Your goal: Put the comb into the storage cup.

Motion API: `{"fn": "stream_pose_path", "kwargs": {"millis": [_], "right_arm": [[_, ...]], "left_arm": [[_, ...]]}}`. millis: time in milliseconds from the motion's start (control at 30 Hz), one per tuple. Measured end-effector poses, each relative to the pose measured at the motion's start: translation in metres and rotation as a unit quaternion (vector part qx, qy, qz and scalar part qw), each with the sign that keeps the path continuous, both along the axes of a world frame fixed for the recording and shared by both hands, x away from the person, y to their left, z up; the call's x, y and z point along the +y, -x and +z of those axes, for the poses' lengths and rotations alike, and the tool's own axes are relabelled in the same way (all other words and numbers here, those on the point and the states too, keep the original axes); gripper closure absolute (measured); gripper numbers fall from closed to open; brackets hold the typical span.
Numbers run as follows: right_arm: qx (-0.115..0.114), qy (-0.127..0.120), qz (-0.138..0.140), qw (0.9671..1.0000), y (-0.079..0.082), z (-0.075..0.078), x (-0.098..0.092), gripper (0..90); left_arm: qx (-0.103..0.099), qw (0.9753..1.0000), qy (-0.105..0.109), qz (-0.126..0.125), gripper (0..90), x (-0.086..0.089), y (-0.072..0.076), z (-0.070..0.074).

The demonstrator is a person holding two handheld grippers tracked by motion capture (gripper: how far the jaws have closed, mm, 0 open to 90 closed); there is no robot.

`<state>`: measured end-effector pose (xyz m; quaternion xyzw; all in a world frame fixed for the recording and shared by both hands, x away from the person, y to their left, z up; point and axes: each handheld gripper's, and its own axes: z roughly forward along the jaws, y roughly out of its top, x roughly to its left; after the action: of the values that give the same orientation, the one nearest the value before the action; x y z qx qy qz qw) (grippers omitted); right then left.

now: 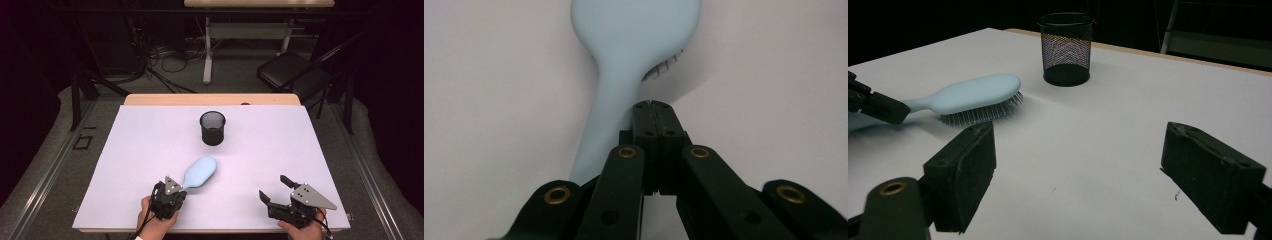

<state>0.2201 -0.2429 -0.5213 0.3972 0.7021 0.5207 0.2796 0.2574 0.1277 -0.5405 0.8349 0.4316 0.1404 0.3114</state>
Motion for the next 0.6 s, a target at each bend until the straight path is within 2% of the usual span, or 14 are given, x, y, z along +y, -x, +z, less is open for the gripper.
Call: {"fn": "stream_pose_path", "kwargs": {"millis": [233, 600], "right_arm": [[-0.001, -0.001, 0.0, 1.0, 0.0004, 0.0002, 0.0001, 14.1], [-0.001, 0.002, 0.0, 1.0, 0.0004, 0.0, 0.0007, 14.1]], "left_arm": [[0.001, 0.9999, 0.01, -0.002, 90.0, 0.0083, -0.0045, 0.0007], [-0.002, 1.0, 0.009, -0.002, 90.0, 0.0093, -0.006, -0.0006]]}}
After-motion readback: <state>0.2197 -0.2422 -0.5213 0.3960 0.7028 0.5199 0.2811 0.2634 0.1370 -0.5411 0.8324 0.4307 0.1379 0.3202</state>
